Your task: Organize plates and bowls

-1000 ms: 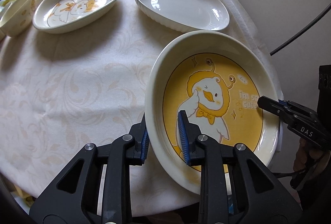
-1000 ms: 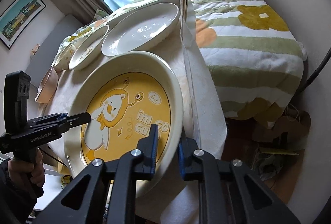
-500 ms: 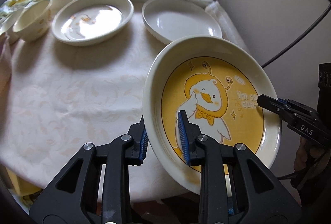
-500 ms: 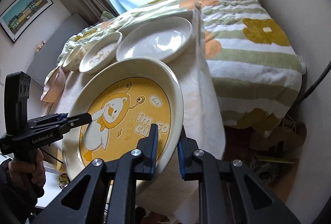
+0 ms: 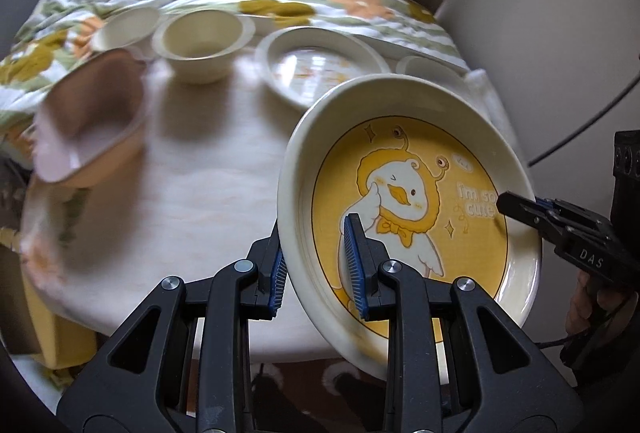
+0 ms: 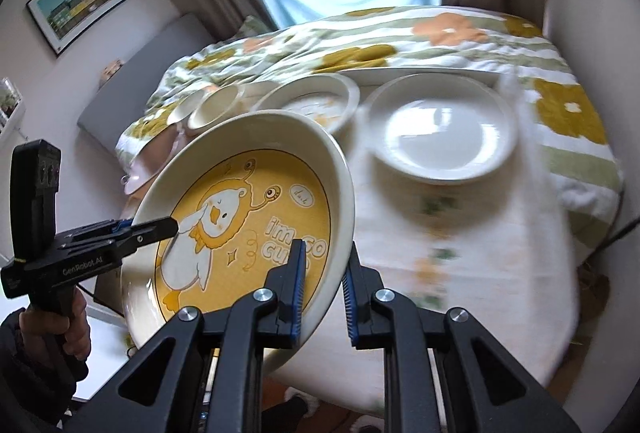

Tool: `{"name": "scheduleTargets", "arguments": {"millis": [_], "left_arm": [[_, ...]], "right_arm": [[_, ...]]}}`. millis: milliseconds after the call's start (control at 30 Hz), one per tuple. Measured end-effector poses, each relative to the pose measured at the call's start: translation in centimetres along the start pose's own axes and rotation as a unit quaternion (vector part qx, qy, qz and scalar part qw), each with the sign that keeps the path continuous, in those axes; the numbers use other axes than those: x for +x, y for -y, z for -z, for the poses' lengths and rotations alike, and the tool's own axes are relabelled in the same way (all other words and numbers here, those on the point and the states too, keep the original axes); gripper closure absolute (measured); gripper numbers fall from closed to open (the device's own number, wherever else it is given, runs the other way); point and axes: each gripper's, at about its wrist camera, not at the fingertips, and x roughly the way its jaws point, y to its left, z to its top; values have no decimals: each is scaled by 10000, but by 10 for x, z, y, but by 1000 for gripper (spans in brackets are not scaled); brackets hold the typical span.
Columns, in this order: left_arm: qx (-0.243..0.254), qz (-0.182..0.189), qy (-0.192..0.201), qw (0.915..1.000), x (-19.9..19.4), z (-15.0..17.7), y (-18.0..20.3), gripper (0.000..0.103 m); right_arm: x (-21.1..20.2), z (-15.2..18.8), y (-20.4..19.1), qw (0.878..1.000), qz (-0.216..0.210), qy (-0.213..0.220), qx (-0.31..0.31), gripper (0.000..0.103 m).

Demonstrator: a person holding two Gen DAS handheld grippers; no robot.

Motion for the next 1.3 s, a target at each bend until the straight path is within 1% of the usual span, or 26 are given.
{"name": "scheduleTargets", "arguments": {"millis": [67, 100, 133, 267, 433, 600, 800, 967, 1233, 1300], "left_arm": [[-65, -77, -35, 9999, -3, 1, -33, 81], [-83, -102, -47, 9999, -3, 2, -42, 81], [-112, -146, -86, 9998, -4, 4, -61, 81], [-191, -226, -243, 9993, 3, 9, -111, 81], [-169, -175, -423, 9988, 29, 14, -150, 81], [-113, -136, -402, 9990, 46, 18, -162, 81], [-54, -96, -366, 9993, 47, 25, -161, 81], [-78, -161, -376, 9991, 47, 24, -158, 81], [-50, -249, -302, 9992, 46, 24, -155, 80], [-62, -286, -310, 9991, 47, 23, -154, 78]], "right_arm": [[21, -1, -23, 9999, -76, -103, -22, 87], [29, -1, -32, 9998, -108, -143, -19, 87], [43, -1, -44, 9997, -153, -214, -23, 87], [82, 1, -76, 9989, -238, -413, -28, 87], [121, 4, -102, 9985, -174, -525, 2, 87], [141, 9, -109, 9990, -101, -442, 48, 87], [144, 11, -109, 9992, -87, -387, 110, 87], [143, 13, -111, 9988, 68, -466, 94, 87], [145, 12, -117, 9983, 326, -468, 84, 86], [145, 12, -118, 9983, 326, -471, 120, 85]]}}
